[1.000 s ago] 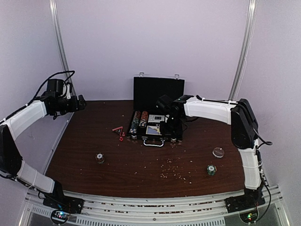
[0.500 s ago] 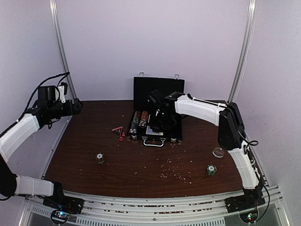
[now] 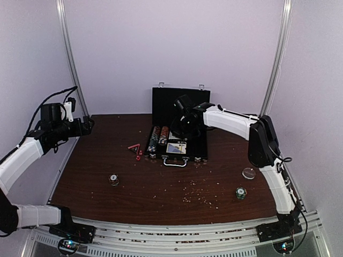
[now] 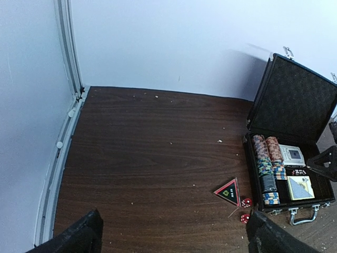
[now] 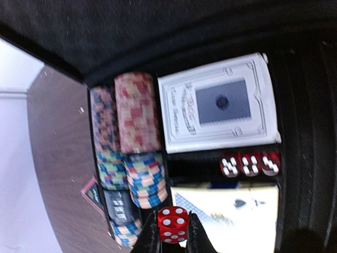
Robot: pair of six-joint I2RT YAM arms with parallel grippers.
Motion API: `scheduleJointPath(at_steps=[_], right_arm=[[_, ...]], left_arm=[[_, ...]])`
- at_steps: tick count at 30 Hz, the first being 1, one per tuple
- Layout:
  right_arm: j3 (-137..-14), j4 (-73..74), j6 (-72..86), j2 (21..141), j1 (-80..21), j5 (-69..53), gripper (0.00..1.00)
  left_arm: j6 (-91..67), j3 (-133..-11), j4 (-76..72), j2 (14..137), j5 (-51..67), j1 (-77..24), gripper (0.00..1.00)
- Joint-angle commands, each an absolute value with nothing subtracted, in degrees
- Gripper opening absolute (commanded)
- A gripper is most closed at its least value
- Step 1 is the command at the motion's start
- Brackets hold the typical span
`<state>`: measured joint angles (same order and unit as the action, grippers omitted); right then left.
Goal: Pack up texas hold em set
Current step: Place the dice in the slot.
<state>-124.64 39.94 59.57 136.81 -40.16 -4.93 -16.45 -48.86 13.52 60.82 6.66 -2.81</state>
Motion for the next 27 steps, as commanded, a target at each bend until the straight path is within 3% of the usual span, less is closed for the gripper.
scheduleJointPath(at_steps=[1,25,27], right_arm=[[-127.74,35.09,61.82,140.58,-39.12,-4.16,0.00],[-127.03,39.59,55.91,143.88,-38.52,-3.81,0.00],[-127.00,39.90,55.65,144.04,-38.50,-3.64,0.07]], left_arm=[[-16.61,-50.34,10.54,61.08,7.44,-3.03,0.98],[-18.53,-49.65,10.63,62.44,8.83,-3.07,0.98],[-18.71,-49.63,10.69,62.53,8.86,-3.08,0.98]])
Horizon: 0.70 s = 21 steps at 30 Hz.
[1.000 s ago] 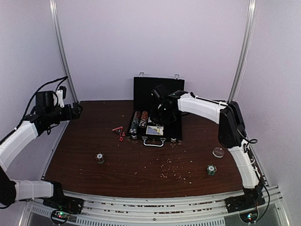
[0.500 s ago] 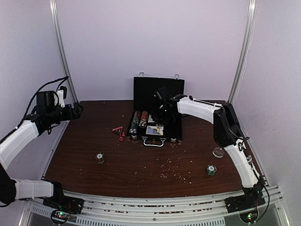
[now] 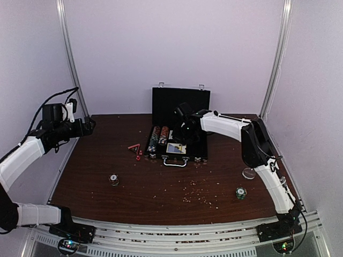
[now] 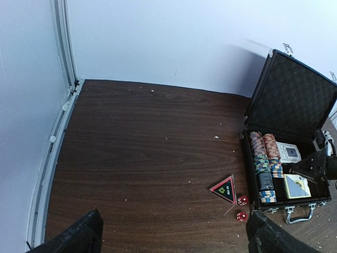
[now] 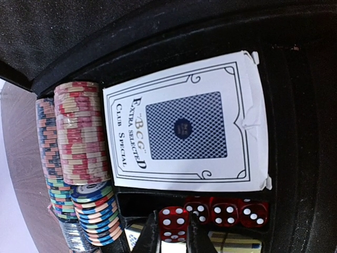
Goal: Pack up texas hold em set
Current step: Place the dice in the slot.
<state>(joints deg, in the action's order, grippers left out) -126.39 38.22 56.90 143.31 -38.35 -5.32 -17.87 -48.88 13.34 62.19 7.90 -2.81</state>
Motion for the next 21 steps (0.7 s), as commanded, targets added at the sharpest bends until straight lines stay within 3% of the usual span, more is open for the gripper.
scheduleJointPath(at_steps=[1,9,21], right_arm=[[-126.88,40.07,55.44,144.13,-38.50,-3.67,0.09],[-126.64,39.06,55.37,144.06,-38.49,-4.21,0.31],[-126.23,35.83,53.26,141.34,-38.41,-5.14,0.41]], left_arm=[[-18.80,-49.70,10.72,62.50,8.80,-3.08,0.98],[-18.95,-49.75,11.20,62.40,8.68,-3.03,0.98],[-19.22,-50.62,11.70,62.67,8.27,-3.05,0.98]])
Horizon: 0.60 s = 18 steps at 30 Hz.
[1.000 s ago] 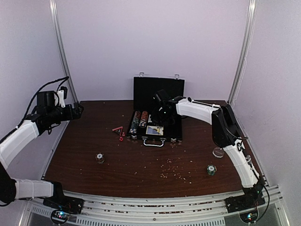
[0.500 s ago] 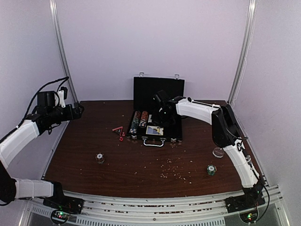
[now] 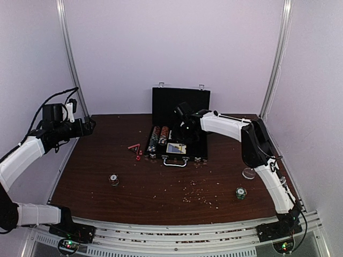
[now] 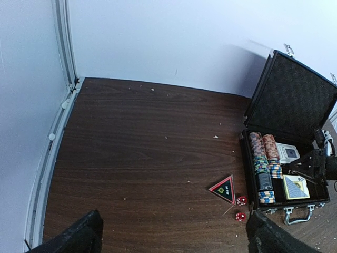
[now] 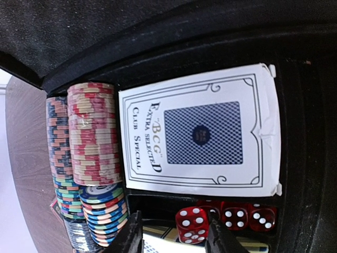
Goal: Pack up texas hold em set
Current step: Place the dice in the slot.
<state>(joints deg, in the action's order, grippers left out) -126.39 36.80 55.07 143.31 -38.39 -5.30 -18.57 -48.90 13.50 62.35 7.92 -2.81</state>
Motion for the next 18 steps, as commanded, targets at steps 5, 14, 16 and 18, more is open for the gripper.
scheduleJointPath(at_steps=[5,14,16,18], right_arm=[[-125.41,34.17,51.72,140.04,-38.41,-5.41,0.41],[-124.74,34.37,51.55,140.57,-38.27,-5.86,0.31],[-124.40,34.55,51.59,140.77,-38.32,-5.77,0.28],[-124.41,35.27,52.10,141.03,-38.32,-5.76,0.23]], left_arm=[[-19.80,-51.13,11.84,63.59,9.95,-3.12,0.98],[-20.92,-51.13,11.98,64.07,11.86,-3.16,0.97],[-20.79,-51.19,12.44,64.16,11.88,-3.16,0.97],[-20.74,-51.51,13.34,64.16,11.80,-3.12,0.97]])
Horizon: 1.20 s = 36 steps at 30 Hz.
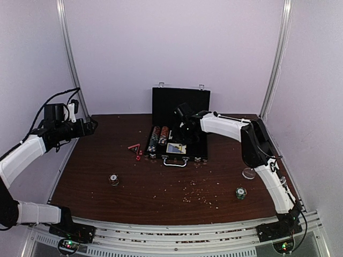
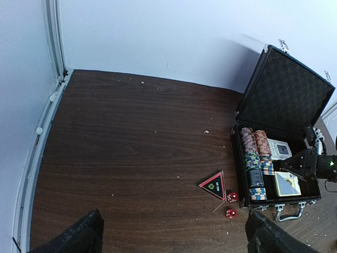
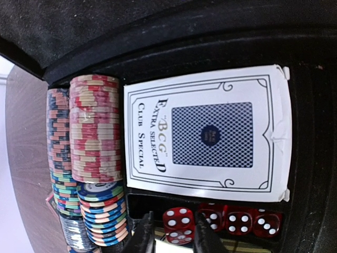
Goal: Pack up texas hold em set
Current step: Place the dice in the slot.
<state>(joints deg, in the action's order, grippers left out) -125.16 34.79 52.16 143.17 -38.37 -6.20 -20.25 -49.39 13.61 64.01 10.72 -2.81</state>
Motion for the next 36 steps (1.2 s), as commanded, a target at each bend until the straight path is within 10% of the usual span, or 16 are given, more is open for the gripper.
scheduleJointPath(at_steps=[1,8,27,36], right_arm=[[-124.39,35.52,52.34,141.06,-38.32,-5.64,0.21],[-123.61,35.13,52.82,140.67,-38.32,-4.34,0.14],[-123.26,33.59,51.38,138.43,-38.41,-4.40,0.68],[-121.45,31.92,49.67,137.60,-38.58,-5.92,0.79]], left_arm=[[-20.68,-51.85,13.80,64.16,11.68,-3.16,0.97],[-20.04,-51.49,14.14,63.97,11.84,-3.16,0.97],[-19.51,-53.37,12.40,67.88,15.17,-3.16,0.96],[-19.70,-54.81,12.39,71.34,17.76,-3.15,0.94]])
